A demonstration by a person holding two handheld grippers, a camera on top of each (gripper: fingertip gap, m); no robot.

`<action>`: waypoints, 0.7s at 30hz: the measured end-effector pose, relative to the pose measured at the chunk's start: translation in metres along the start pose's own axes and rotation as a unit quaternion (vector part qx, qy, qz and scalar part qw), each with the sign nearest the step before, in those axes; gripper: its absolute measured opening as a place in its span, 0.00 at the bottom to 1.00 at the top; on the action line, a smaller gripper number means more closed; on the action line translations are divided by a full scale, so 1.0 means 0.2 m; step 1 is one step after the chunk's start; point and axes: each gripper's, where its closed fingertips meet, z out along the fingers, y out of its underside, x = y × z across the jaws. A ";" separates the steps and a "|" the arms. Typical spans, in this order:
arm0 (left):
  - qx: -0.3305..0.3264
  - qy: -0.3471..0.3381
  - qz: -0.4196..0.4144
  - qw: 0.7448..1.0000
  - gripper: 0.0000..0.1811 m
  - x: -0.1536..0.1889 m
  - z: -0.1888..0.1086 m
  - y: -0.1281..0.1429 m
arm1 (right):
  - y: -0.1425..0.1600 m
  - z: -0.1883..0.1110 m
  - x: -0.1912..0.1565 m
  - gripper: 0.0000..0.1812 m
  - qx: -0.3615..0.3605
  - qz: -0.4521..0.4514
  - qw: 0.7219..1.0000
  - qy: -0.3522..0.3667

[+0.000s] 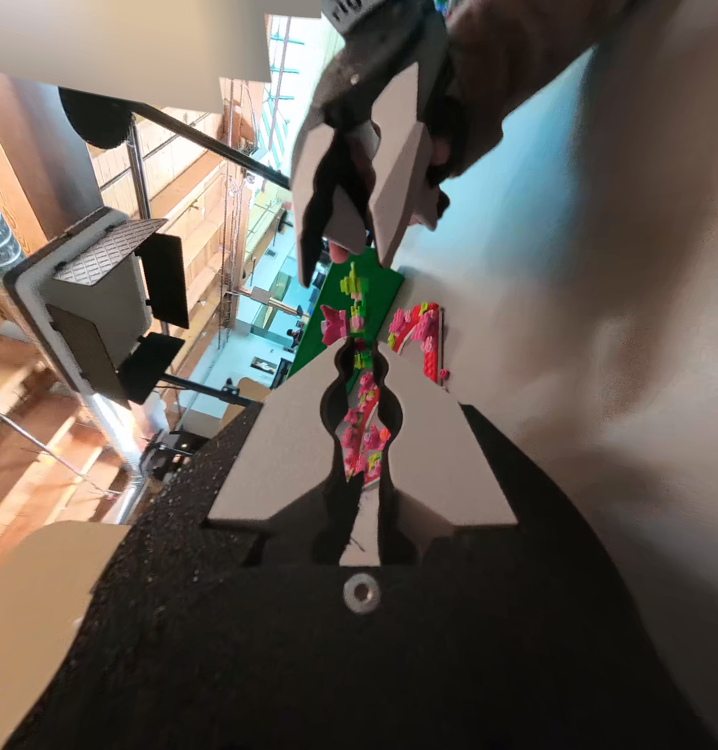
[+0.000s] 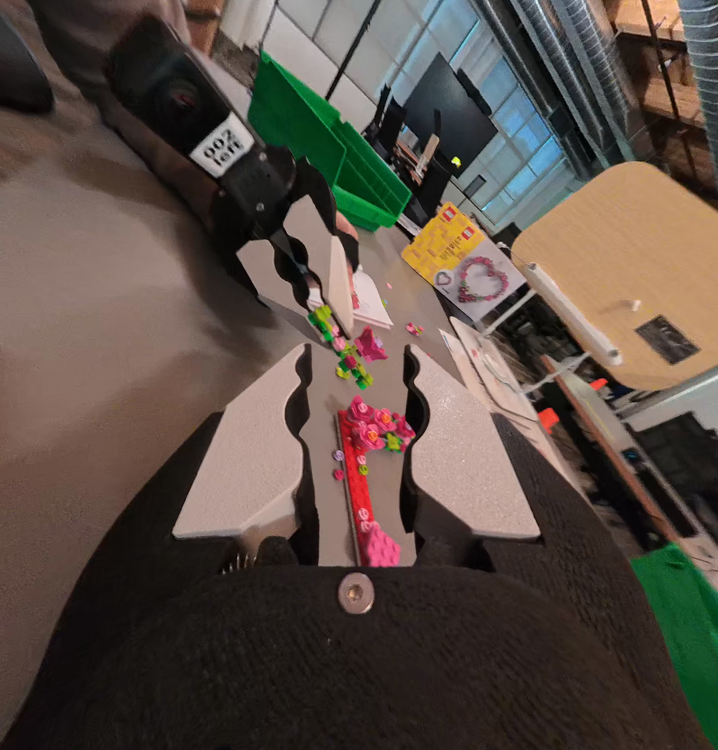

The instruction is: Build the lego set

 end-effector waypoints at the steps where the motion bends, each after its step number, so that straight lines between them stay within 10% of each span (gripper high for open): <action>1: -0.006 0.001 0.011 1.000 0.03 0.01 0.00 0.00 | 0.00 0.00 0.00 0.24 -0.006 -0.022 1.000 0.006; 21: -0.060 0.018 0.028 0.998 0.03 0.06 0.04 0.06 | 0.05 0.06 -0.10 0.00 -0.131 -0.313 0.940 0.040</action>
